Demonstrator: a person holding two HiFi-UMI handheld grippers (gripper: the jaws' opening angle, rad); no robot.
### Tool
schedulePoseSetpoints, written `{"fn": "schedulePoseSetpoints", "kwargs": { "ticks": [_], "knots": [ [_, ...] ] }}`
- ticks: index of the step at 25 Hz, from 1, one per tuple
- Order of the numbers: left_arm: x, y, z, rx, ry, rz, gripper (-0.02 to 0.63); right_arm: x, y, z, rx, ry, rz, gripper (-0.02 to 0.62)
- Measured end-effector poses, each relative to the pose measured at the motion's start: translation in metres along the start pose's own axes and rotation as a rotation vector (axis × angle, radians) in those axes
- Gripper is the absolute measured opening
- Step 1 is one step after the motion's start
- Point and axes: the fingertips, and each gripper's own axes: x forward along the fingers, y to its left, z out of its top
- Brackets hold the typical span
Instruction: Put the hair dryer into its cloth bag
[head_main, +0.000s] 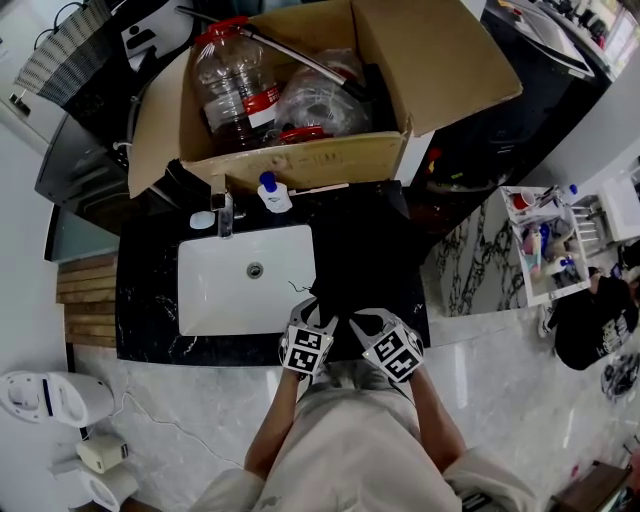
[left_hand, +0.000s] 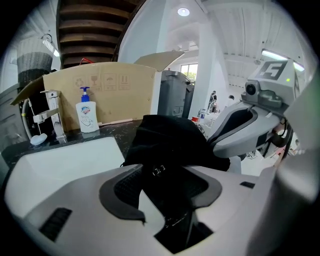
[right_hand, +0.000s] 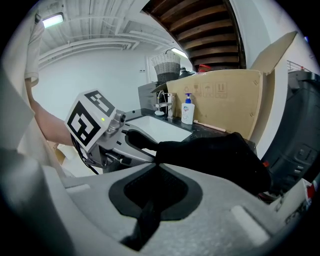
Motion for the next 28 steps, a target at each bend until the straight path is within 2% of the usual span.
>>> {"fn": "schedulePoseSetpoints", "kwargs": {
  "ticks": [14, 20, 28],
  "knots": [
    [-0.026, 0.004, -0.003, -0.033, -0.024, 0.020, 0.175, 0.007, 0.003, -0.008, 0.010, -0.001, -0.014, 0.028],
    [-0.035, 0.002, -0.002, -0.035, -0.046, 0.023, 0.135, 0.004, 0.003, -0.005, 0.002, -0.043, -0.015, 0.035],
    [-0.053, 0.003, 0.021, -0.020, -0.124, 0.021, 0.103, -0.012, -0.006, 0.014, 0.033, -0.132, -0.072, 0.035]
  ]
}}
